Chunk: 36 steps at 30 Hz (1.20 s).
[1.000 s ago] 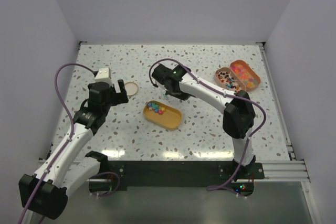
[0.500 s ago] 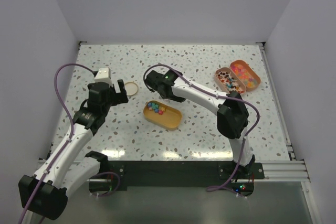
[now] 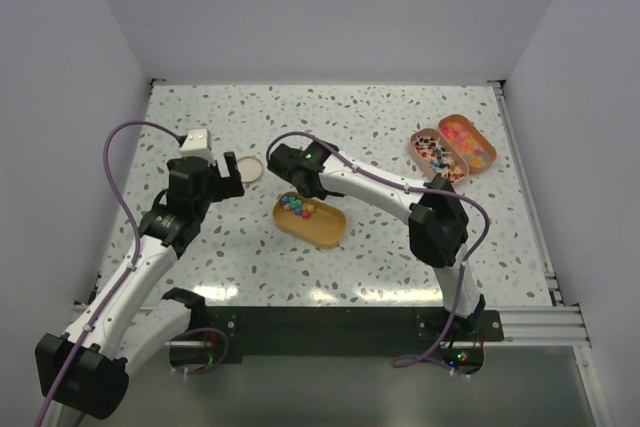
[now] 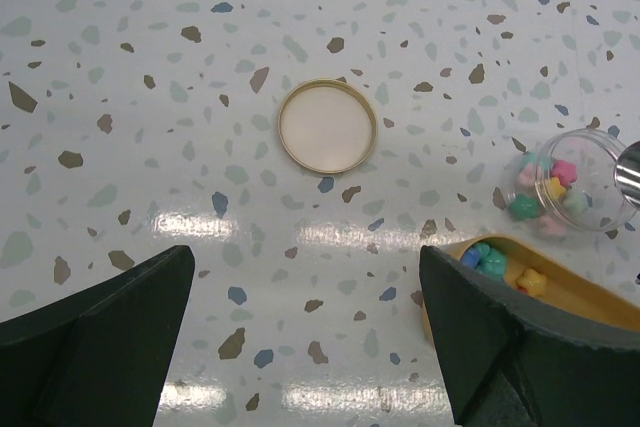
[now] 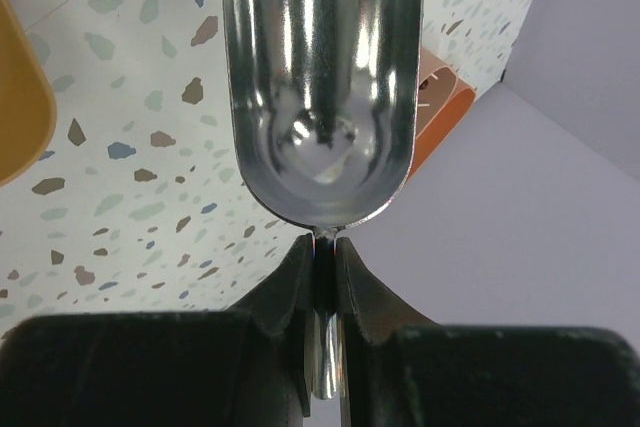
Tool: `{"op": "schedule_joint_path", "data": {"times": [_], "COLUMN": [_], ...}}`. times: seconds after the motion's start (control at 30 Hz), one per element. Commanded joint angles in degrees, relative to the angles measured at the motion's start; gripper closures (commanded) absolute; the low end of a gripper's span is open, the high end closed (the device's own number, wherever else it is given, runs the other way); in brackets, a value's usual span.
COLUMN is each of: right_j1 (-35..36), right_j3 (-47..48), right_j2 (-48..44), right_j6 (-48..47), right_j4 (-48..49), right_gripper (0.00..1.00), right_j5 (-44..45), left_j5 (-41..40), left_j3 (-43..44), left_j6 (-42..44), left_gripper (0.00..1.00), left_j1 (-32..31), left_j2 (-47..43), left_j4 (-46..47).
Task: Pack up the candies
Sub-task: Place the fake candies in the packing bottle.
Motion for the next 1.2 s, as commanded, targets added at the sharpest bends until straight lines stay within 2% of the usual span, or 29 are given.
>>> {"op": "schedule_joint_path", "data": {"times": [0.0,0.1,0.4,0.53,0.77,0.93,1.07,1.17], "right_j1": [0.39,0.48,0.3,-0.22,-2.5,-4.09,-5.14,-5.84], "right_j3": [-0.26,-0.35,-1.4,-7.81,-24.94,-35.06,-38.31,-40.95], "right_j2": [-1.47,-2.61,-9.28,-16.38,-29.48,-36.27,-38.65,-41.02], "right_j6": [-1.17,-0.65,3.05,3.14,1.47,1.38,0.59,0.5], "right_j4": [-0.34,-0.08,0.71,8.59,27.14,38.83,42.01,45.26], "right_gripper": [1.0,1.0,1.0,1.0,1.0,1.0,1.0,1.0], "right_j5": [4.39,3.96,-6.67,-15.79,-32.67,-43.39,-46.22,-49.55], "left_j5": [-0.05,0.21,4.07,8.11,21.97,34.9,46.32,49.42], "left_j3": [-0.43,-0.43,-0.61,-0.61,-1.05,-1.75,-1.75,-1.58], "left_j6": [1.16,1.25,1.86,1.86,1.51,-2.18,-4.46,-5.43], "left_gripper": [0.0,0.0,0.0,0.0,0.02,0.12,0.21,0.28], "left_j1": [0.4,0.4,0.49,0.66,0.66,0.66,0.66,0.58], "left_j2": [-0.21,0.06,1.2,1.73,0.33,0.93,4.53,7.69], "left_j4": [1.65,1.74,2.61,3.67,9.54,15.52,17.56,17.56]}}
